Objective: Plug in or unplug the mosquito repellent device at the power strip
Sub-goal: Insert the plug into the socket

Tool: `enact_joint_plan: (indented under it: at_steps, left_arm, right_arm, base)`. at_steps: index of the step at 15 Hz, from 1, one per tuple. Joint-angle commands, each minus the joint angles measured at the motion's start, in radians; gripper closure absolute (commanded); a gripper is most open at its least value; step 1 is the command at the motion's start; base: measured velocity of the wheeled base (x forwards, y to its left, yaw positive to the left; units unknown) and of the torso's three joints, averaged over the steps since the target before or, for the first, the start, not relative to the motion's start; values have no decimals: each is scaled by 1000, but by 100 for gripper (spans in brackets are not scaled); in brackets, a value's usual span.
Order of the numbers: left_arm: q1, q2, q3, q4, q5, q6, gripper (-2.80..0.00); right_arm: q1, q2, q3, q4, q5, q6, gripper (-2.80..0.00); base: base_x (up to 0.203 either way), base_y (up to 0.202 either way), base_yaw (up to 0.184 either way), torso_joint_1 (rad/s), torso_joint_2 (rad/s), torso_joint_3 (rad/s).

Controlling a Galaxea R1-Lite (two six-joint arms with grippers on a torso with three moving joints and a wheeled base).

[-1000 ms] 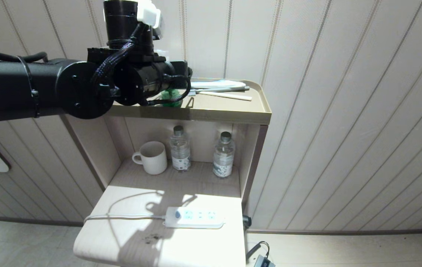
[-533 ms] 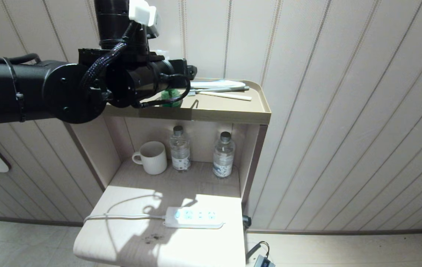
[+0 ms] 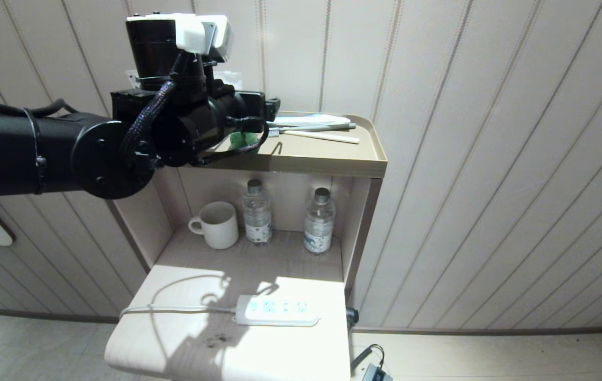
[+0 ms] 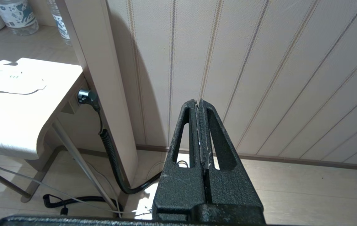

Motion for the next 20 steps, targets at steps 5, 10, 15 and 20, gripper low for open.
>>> enact_joint_plan:
  at_steps: [5,10,15,20]
  left_arm:
    - [0,-14,53,-45,-5,29,-280]
    - [17,-12,51,-48,-19,27,-280]
    - [23,0,50,-48,-39,27,-280]
    - [21,15,47,-48,-39,27,-280]
  right_arm:
    - [0,0,0,1,0,0,0]
    - [0,0,0,1,0,0,0]
    - [0,0,0,1,0,0,0]
    - [0,0,0,1,0,0,0]
  base:
    - [0,0,0,0,0,0]
    - [0,0,0,0,0,0]
    - [0,0,0,0,0,0]
    - [0,0,0,0,0,0]
